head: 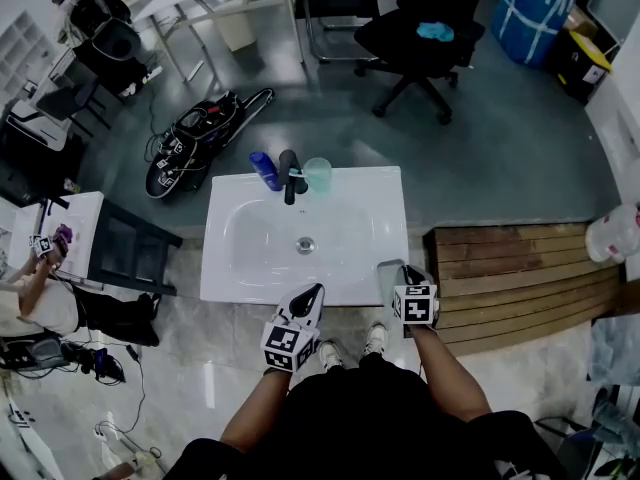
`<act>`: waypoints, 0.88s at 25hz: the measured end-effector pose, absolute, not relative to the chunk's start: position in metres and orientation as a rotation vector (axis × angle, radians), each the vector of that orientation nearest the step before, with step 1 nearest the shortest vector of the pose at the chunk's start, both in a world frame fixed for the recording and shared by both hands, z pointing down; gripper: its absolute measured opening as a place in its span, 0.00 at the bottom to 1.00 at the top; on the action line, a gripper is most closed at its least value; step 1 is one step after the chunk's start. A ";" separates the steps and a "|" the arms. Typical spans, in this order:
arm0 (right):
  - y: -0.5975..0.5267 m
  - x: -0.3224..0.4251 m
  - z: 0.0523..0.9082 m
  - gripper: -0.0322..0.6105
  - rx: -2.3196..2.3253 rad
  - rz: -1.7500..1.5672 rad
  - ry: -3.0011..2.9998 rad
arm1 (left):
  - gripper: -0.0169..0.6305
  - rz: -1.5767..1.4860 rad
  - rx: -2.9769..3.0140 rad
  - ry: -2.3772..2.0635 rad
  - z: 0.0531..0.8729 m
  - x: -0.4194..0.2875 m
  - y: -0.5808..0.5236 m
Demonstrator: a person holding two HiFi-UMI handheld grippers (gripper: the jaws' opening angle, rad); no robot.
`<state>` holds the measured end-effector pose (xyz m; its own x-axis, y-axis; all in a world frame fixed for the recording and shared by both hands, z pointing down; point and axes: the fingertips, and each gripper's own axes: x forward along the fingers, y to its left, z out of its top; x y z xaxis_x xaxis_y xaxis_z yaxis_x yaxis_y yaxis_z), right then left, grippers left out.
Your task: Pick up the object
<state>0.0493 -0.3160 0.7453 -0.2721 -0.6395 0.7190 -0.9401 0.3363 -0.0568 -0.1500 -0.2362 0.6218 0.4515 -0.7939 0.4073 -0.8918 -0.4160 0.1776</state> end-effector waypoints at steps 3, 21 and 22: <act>-0.316 0.051 0.740 0.11 1.397 0.650 -2.019 | 0.05 0.365 2.347 -1.427 0.622 -0.149 -0.237; -0.330 0.043 0.659 0.10 1.522 0.601 -2.157 | 0.05 0.328 2.392 -1.426 0.608 -0.148 -0.243; -0.330 0.041 0.652 0.10 1.529 0.596 -2.172 | 0.05 0.326 2.395 -1.427 0.607 -0.148 -0.244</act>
